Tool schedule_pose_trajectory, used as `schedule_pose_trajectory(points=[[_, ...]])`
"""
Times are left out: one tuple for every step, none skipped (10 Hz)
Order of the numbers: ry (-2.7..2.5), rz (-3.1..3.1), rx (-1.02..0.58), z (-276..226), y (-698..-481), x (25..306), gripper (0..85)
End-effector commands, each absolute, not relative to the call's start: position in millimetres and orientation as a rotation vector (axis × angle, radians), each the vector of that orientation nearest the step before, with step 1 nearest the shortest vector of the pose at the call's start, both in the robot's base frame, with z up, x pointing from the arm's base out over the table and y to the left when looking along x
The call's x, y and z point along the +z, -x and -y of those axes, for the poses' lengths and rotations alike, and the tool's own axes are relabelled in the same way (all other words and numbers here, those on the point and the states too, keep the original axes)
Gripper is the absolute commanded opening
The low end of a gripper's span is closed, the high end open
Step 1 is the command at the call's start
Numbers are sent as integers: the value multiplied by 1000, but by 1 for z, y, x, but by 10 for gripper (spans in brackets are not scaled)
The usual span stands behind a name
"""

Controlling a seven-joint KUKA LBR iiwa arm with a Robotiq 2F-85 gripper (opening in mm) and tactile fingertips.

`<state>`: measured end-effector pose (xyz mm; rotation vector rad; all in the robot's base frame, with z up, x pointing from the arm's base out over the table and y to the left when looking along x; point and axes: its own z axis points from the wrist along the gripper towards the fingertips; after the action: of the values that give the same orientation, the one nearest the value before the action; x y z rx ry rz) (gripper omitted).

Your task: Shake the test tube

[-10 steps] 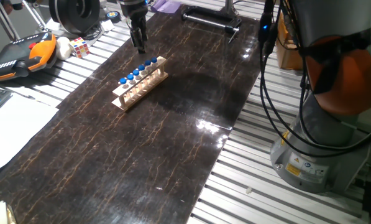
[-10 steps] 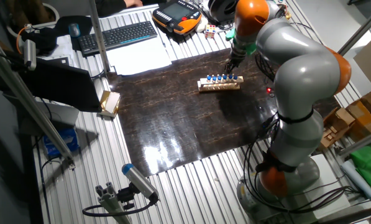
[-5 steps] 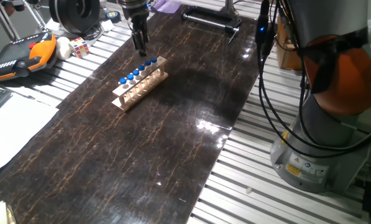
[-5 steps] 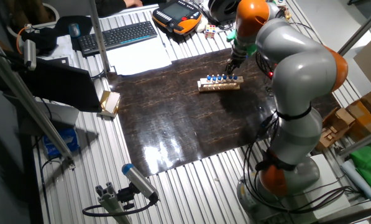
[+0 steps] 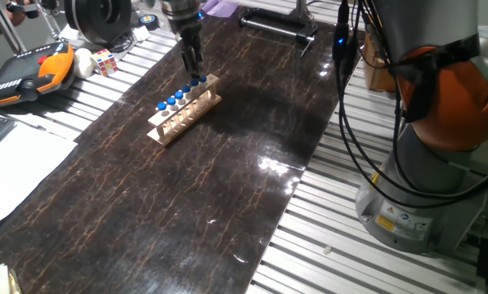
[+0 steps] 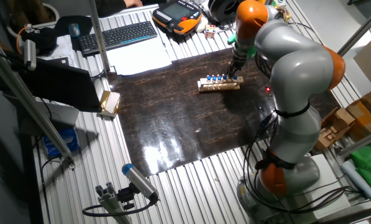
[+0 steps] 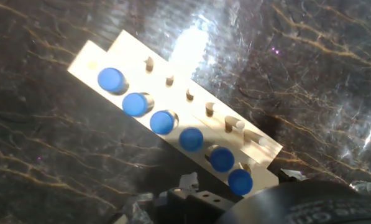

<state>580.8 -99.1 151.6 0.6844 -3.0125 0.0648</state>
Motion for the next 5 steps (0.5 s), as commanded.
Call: schedule_pose_trajectory(points=[[-685,3013,62,100,-580,149,663],[-685,3012,69,99,-578,147,663],[-685,3013,82,101,-577,146,663],[-685,3014,77,103,-577,143,663],[-685,3012,77,103,-577,139,657]])
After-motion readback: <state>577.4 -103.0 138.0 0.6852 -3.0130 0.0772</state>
